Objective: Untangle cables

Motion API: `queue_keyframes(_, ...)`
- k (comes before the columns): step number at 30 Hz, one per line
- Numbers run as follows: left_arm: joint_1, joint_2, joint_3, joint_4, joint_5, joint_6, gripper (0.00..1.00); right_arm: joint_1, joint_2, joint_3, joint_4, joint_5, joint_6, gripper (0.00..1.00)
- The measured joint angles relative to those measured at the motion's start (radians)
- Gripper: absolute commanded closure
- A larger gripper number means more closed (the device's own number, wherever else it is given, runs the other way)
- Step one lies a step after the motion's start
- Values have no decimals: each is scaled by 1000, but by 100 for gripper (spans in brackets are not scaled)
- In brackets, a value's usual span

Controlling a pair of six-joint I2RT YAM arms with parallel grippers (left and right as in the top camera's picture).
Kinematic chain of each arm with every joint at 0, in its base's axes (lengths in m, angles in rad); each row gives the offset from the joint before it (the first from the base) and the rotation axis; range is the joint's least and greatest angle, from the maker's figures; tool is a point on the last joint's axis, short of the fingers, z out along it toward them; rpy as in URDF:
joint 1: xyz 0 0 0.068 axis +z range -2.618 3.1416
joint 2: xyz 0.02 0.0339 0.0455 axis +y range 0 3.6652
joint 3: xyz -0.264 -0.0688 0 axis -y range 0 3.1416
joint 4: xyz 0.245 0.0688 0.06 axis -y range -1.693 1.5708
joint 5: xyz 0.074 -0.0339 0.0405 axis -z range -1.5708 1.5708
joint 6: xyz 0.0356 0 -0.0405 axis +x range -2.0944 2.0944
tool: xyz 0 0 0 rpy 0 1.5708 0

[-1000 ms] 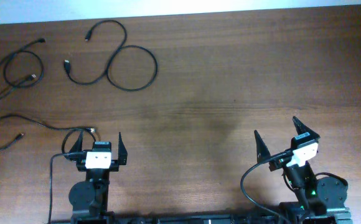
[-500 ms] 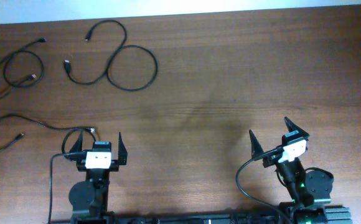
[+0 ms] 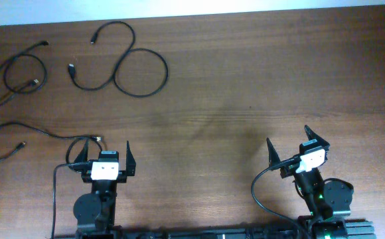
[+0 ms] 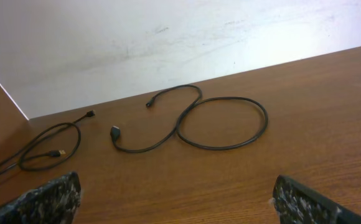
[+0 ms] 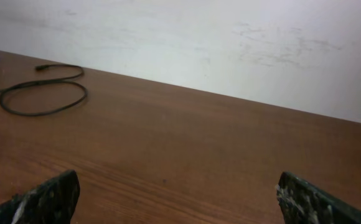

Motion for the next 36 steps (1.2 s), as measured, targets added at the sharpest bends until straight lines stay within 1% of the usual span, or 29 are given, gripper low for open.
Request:
queue_keyframes(18, 0, 0, 0, 0, 0, 0, 1, -6, 0, -2, 2, 36, -23, 1)
queue_keyframes(23, 0, 0, 0, 0, 0, 0, 1, -25, 0, -4, -5, 118, 30, 1)
queue_keyframes(26, 0, 0, 0, 0, 0, 0, 1, -25, 0, -4, -7, 141, 35, 1)
queue_keyframes(31, 0, 0, 0, 0, 0, 0, 1, -25, 0, -4, -13, 217, 118, 2)
queue_keyframes(36, 0, 0, 0, 0, 0, 0, 2, -25, 0, -5, -13, 228, 120, 1)
